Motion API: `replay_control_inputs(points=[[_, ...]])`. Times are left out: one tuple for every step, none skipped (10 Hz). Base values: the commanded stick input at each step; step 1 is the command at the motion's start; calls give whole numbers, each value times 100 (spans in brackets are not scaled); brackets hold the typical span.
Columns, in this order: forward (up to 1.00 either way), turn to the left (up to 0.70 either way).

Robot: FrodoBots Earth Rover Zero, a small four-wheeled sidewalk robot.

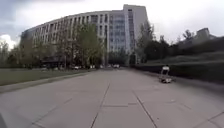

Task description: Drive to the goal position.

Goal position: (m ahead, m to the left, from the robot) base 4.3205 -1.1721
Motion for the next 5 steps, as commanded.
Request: replay_control_inputs(points=[[100, 0], [100, 0], [100, 0], [100, 0], [100, 0]])
